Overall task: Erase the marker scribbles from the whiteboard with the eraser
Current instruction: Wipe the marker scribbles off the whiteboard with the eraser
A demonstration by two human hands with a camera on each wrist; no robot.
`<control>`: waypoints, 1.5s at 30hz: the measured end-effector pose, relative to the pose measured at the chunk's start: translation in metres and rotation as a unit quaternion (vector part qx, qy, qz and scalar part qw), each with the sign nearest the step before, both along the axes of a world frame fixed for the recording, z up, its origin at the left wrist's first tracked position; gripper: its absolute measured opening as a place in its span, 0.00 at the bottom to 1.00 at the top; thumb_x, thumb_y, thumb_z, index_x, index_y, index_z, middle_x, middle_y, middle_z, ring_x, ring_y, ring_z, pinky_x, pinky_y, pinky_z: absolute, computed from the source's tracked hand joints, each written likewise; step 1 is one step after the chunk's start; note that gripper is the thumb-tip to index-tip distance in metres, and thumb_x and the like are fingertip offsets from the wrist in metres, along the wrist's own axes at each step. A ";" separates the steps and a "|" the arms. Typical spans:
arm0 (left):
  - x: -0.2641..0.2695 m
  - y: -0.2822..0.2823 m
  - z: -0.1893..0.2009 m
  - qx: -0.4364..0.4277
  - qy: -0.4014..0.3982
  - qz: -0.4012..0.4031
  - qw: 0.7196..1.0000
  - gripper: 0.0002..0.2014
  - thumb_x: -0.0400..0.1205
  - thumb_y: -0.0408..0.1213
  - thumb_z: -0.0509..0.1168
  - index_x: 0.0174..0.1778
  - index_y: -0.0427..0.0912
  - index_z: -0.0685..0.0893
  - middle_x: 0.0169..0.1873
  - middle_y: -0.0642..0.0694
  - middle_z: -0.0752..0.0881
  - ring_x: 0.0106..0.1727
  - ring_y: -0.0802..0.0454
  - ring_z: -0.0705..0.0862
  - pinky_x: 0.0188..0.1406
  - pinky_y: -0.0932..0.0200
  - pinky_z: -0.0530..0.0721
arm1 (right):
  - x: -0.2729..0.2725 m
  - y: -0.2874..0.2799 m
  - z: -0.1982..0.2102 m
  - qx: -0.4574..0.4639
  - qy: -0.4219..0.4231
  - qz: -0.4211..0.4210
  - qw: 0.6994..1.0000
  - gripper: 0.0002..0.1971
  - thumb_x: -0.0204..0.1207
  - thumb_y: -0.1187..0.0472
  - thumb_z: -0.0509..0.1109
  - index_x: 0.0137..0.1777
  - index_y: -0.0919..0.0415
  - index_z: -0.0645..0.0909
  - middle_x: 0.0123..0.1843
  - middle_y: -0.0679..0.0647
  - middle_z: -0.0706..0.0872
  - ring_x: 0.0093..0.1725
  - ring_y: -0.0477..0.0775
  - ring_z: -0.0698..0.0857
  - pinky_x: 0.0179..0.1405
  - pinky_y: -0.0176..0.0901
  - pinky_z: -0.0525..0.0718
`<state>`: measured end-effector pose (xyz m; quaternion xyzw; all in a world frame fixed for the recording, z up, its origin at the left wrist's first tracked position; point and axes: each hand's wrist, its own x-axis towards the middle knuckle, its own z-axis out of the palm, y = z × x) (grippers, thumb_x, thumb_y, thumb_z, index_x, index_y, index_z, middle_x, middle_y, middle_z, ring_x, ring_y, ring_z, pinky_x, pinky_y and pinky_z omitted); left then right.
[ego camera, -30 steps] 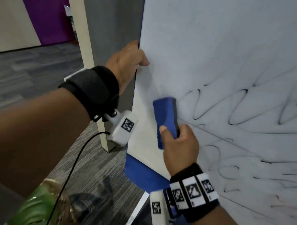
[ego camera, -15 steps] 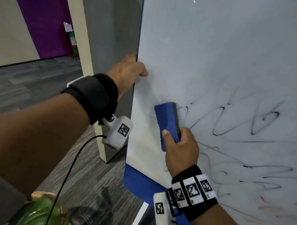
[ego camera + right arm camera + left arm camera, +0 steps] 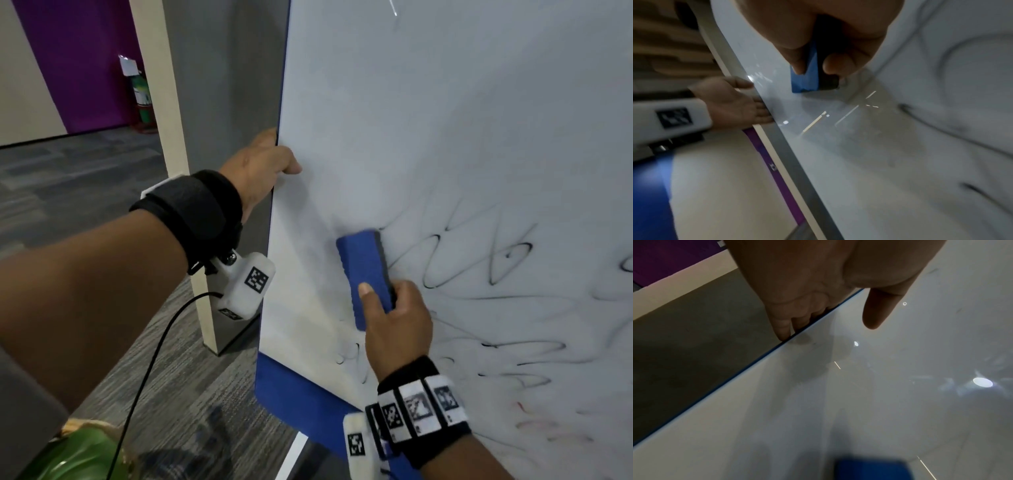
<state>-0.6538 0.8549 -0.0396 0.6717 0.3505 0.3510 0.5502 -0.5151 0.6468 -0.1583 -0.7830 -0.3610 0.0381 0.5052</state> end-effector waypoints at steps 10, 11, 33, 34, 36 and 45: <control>0.009 -0.002 0.061 0.028 -0.062 0.033 0.997 0.27 0.62 0.42 0.67 0.60 0.46 0.83 0.61 0.45 0.88 0.65 0.41 0.85 0.71 0.36 0.80 | 0.008 -0.002 0.034 0.031 -0.020 0.002 0.999 0.14 0.77 0.51 0.73 0.37 0.59 0.76 0.33 0.48 0.80 0.34 0.45 0.78 0.30 0.27 0.71; 0.011 -0.002 0.067 0.021 -0.078 0.040 0.996 0.29 0.60 0.43 0.68 0.61 0.45 0.83 0.62 0.44 0.88 0.66 0.40 0.84 0.73 0.35 0.79 | 0.010 0.000 0.042 0.061 -0.019 0.000 0.998 0.14 0.78 0.52 0.73 0.38 0.58 0.76 0.33 0.48 0.81 0.34 0.45 0.78 0.30 0.27 0.72; 0.028 -0.005 0.052 -0.013 -0.050 0.048 0.998 0.42 0.65 0.41 0.64 0.80 0.44 0.62 0.58 0.50 0.80 0.65 0.45 0.80 0.72 0.42 0.79 | 0.009 -0.043 -0.004 -0.101 0.082 0.007 0.991 0.16 0.79 0.50 0.72 0.37 0.60 0.74 0.35 0.50 0.80 0.35 0.50 0.78 0.32 0.33 0.73; 0.028 -0.005 0.052 -0.011 -0.052 0.047 0.997 0.42 0.65 0.41 0.64 0.80 0.44 0.63 0.57 0.51 0.79 0.63 0.46 0.80 0.72 0.42 0.80 | 0.010 -0.041 0.009 -0.078 0.071 0.007 0.994 0.15 0.78 0.51 0.72 0.37 0.60 0.76 0.34 0.50 0.81 0.34 0.46 0.78 0.32 0.32 0.74; 0.029 -0.005 0.052 -0.014 -0.058 0.049 0.997 0.38 0.66 0.41 0.64 0.75 0.45 0.65 0.56 0.50 0.79 0.63 0.44 0.81 0.71 0.42 0.81 | 0.017 -0.035 0.048 0.005 0.043 -0.026 0.999 0.11 0.77 0.55 0.73 0.37 0.58 0.79 0.33 0.47 0.83 0.33 0.41 0.79 0.33 0.28 0.75; 0.028 -0.004 0.047 -0.009 -0.052 0.056 0.997 0.43 0.66 0.41 0.65 0.81 0.44 0.61 0.59 0.50 0.80 0.65 0.45 0.81 0.69 0.44 0.82 | -0.003 -0.040 0.082 0.123 0.046 -0.055 0.990 0.06 0.77 0.54 0.73 0.40 0.49 0.80 0.41 0.36 0.85 0.40 0.39 0.83 0.38 0.33 0.77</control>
